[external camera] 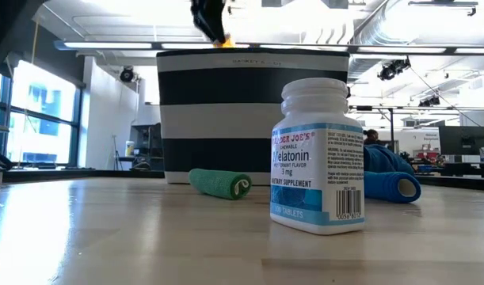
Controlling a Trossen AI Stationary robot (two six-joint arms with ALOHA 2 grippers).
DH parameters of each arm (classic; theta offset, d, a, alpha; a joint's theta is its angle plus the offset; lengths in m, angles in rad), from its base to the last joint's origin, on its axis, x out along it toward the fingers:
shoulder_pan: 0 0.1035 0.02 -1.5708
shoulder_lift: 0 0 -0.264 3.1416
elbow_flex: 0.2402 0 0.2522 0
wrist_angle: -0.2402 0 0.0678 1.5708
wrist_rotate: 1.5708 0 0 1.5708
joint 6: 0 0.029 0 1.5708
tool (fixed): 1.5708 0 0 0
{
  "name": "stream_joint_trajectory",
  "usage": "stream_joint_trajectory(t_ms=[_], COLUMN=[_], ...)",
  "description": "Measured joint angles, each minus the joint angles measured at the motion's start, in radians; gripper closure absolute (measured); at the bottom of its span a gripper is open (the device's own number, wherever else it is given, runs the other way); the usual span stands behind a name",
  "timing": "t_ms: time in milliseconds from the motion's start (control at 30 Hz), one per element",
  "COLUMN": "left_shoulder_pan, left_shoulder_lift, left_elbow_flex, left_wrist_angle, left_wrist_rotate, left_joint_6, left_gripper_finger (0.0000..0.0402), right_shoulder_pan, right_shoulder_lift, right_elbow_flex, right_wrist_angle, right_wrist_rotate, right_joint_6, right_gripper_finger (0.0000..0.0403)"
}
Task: Pick & place medical supplies in basket/bin
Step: Put the orange pill bottle into the blue bin
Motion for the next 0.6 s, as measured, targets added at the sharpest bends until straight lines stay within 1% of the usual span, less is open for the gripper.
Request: stream_joint_trajectory(t_ms=[100,167,333,400,600], left_shoulder_pan=[0.057,0.089,0.159,0.172,0.173], left_shoulder_lift=[0.015,0.027,0.031,0.031,0.031], left_elbow_flex=[-0.024,-0.049,-0.163,-0.215,-0.335], left_wrist_angle=[-0.013,-0.02,0.021,0.047,0.11], left_wrist_rotate=[-0.008,-0.005,0.016,0.024,0.089], left_joint_6=[0.03,0.047,0.087,0.093,0.103], left_gripper_finger=[0.013,0.0138,0.0157,0.0156,0.0134], right_shoulder_pan=[-0.037,-0.062,-0.12,-0.137,-0.174], right_shoulder_lift=[0.0,0.0,0.0,0.0,-0.001], right_elbow_flex=[0.0,0.0,0.0,0.0,0.0], right_wrist_angle=[0.0,0.001,0.009,0.018,0.048], right_wrist_rotate=[0.001,0.001,0.001,0.001,-0.001], right_joint_6=[-0.01,-0.022,-0.029,-0.046,-0.06], right_gripper_finger=[0.0345,0.0345,0.0345,0.0345,0.0345])
